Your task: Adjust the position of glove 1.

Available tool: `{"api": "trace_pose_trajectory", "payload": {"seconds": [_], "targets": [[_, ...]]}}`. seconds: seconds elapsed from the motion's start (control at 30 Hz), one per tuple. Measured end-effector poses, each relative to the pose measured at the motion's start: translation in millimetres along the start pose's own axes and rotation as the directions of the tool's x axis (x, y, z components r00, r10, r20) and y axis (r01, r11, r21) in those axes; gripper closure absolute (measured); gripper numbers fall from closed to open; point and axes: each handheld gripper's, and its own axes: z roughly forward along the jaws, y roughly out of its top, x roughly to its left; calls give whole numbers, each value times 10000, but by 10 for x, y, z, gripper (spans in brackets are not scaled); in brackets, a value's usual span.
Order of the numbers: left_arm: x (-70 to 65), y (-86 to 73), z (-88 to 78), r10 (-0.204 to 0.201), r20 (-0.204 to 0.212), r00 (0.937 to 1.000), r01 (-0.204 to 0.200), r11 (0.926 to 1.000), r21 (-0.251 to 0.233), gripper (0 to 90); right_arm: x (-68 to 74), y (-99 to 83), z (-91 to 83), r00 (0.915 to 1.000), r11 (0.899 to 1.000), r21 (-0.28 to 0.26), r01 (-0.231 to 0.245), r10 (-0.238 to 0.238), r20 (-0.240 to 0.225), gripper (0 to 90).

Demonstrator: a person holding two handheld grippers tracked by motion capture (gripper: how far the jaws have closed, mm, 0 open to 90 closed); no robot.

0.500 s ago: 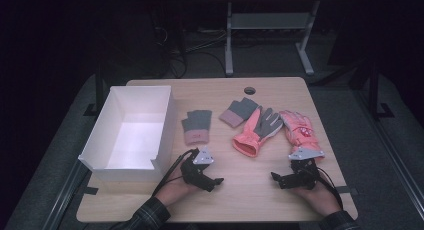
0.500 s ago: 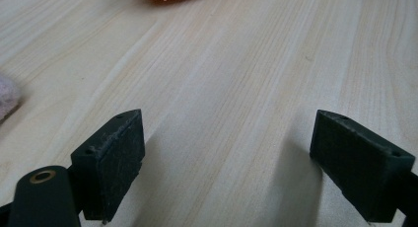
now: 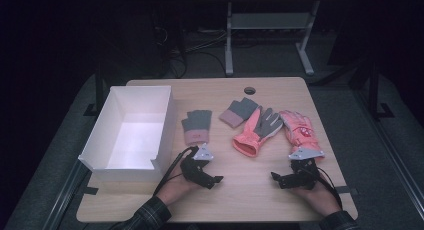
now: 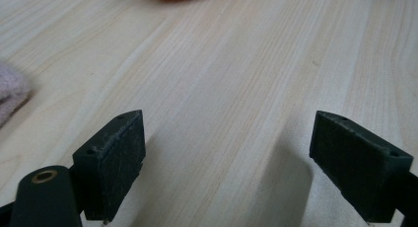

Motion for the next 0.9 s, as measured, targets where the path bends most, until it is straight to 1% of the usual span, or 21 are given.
{"api": "trace_pose_trajectory", "payload": {"seconds": [0.07, 0.13, 0.27, 0.33, 0.37, 0.4, 0.47, 0.6, 0.63, 0.67, 0.7, 0.73, 0.83, 0.9], "targets": [[-4, 43, -8, 90, -121, 9999, -92, 9998, -163, 131, 0, 0, 0, 10000, 10000, -1, 1, -1, 6, 11], [3, 90, -14, 53, -106, 9999, -55, 9998, -185, 131, -1, 0, 0, 10000, 10000, -2, 0, 0, 9, 12], [20, 178, -31, 99, -170, 9998, -103, 9997, -204, 131, -1, 1, 1, 10000, 10000, -2, -8, 8, 21, 11], [43, 213, -48, -55, -98, 9999, 52, 9997, -226, 131, -1, 1, 1, 10000, 10000, -2, -8, 8, 24, 12], [58, 227, -53, -212, -36, 9998, 210, 9992, -325, 131, -2, 1, 1, 10000, 10000, -4, -8, 8, 25, 11], [71, 234, -57, -243, -28, 9997, 241, 9991, -342, 131, -2, 1, 1, 10000, 10000, -1, -12, 12, 27, 12], [91, 258, -61, -312, -149, 9994, 307, 9990, -326, 131, -3, 1, 1, 10000, 10000, -3, -12, 12, 32, 12], [136, 323, -79, -358, -231, 9991, 348, 9984, -439, 131, -4, 1, 2, 10000, 10000, -8, -19, 19, 49, 12], [140, 340, -78, -546, -202, 9983, 536, 9973, -508, 131, -4, 2, 2, 10000, 10000, -8, -22, 22, 50, 12], [154, 359, -86, -509, -237, 9984, 497, 9976, -486, 131, -4, 2, 2, 10000, 10000, -9, -23, 23, 54, 12], [158, 375, -91, -565, -281, 9980, 548, 9969, -570, 131, -4, 2, 2, 10000, 10000, -6, -24, 24, 52, 12], [173, 393, -100, -511, -297, 9982, 494, 9971, -578, 131, -4, 2, 2, 10000, 10000, -9, -22, 22, 55, 12], [211, 442, -116, -651, -429, 9970, 621, 9957, -681, 131, -4, 2, 2, 10000, 10000, -5, -27, 27, 54, 12], [237, 476, -120, -610, -526, 9968, 580, 9966, -578, 131, -4, 2, 2, 10000, 10000, -5, -25, 25, 55, 12]]}}
